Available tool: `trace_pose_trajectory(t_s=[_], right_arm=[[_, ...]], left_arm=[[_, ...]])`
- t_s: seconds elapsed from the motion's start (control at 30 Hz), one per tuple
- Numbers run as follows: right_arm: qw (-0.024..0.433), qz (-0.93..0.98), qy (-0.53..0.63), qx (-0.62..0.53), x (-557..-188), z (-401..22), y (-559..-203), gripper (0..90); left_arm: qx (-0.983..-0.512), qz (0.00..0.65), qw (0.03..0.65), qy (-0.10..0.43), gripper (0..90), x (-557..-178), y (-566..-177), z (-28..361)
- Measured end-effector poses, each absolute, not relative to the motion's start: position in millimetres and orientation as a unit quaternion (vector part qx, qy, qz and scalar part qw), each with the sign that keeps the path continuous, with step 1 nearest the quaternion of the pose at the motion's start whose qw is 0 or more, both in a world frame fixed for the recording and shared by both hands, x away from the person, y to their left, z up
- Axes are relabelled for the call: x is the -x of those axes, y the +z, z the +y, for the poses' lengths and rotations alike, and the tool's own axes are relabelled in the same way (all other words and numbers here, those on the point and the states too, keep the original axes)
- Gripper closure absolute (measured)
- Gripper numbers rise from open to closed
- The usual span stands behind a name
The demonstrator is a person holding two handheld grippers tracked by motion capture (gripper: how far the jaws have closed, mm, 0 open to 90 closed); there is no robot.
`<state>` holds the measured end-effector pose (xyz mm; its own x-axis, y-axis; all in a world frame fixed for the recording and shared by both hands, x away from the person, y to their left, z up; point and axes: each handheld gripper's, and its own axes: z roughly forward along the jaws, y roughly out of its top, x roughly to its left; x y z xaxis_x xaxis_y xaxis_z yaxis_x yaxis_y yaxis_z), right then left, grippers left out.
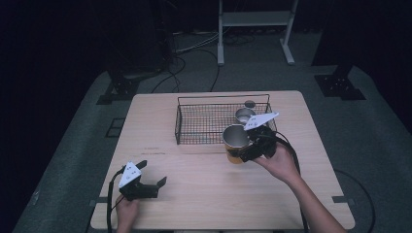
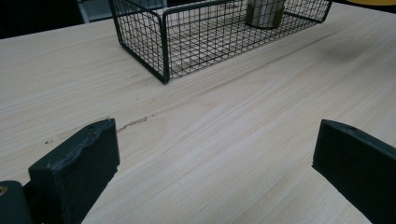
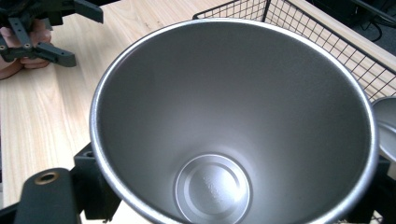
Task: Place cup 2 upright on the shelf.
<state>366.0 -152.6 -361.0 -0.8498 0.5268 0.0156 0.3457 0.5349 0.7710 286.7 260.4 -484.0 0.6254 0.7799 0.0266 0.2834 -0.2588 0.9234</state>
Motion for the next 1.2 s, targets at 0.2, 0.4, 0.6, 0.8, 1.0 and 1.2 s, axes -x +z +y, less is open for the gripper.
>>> trace_pose_trajectory(t_s=[0.2, 0.4, 0.6, 0.8, 1.0, 1.2], right_arm=[[0.105, 0.866, 0.417, -0.253, -378, -150, -353, 14.4], [0.109, 0.864, 0.418, -0.258, -389, -147, -346, 14.5], [0.114, 0.866, 0.411, -0.260, -401, -141, -340, 14.4], [0.114, 0.868, 0.408, -0.260, -414, -135, -333, 14.4], [0.118, 0.869, 0.403, -0.262, -423, -129, -330, 14.4], [0.122, 0.867, 0.404, -0.266, -434, -123, -323, 14.4]], left_arm=[[-0.753, 0.352, 0.496, 0.251, 0.0, -287, -484, 260], [-0.754, 0.352, 0.495, 0.251, 0.0, -287, -484, 260], [-0.755, 0.350, 0.495, 0.252, 0.0, -286, -484, 260], [-0.756, 0.349, 0.493, 0.252, 0.0, -286, -484, 260], [-0.755, 0.349, 0.494, 0.252, 0.0, -286, -484, 260], [-0.755, 0.350, 0.495, 0.251, 0.0, -286, -484, 260]])
